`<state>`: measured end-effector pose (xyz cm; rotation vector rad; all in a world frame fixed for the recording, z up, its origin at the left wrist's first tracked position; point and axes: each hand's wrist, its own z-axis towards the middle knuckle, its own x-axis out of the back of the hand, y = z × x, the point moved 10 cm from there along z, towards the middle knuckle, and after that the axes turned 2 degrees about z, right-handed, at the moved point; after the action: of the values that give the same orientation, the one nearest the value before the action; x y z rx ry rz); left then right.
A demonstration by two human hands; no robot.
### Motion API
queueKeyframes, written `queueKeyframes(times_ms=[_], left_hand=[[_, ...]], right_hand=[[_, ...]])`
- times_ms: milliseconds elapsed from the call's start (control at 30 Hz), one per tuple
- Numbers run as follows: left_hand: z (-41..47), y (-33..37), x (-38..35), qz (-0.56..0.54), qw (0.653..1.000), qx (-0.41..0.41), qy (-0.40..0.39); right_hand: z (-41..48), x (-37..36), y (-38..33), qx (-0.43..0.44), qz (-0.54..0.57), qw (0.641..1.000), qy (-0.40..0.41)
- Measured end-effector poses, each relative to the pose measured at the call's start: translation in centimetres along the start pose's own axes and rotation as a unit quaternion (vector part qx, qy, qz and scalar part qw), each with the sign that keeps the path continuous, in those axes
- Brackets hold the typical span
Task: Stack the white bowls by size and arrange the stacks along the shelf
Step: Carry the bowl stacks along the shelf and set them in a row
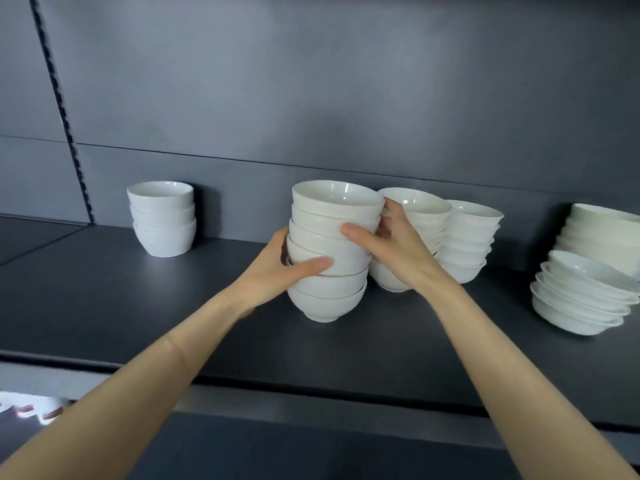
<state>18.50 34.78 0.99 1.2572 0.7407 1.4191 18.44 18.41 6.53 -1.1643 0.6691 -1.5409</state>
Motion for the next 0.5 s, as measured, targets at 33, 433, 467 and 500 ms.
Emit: queueKeyframes(times_ms=[33,433,467,500], left_hand=[[0.0,-0.3,-0.1,0.000,1.000,0.005,-0.001],[0.4,-1.8,0.1,-0.028,0.999,0.013,-0.010],[0.5,-1.9,0.0,-0.032,0.999,0.013,-0.017],[0.5,-1.9,-0.1,-0.034,0.999,0.013,-0.024]], right_hand=[[0.3,-0.1,0.4,-0.001,0.008,1.000,-0.007],[1.1,-0.1,1.3,0.020,0.019,1.000,0.005],[1.1,-0.1,1.4,0.020,0.021,1.000,0.005],[1.2,-0.1,1.4,0.021,0.024,0.999,0.006]])
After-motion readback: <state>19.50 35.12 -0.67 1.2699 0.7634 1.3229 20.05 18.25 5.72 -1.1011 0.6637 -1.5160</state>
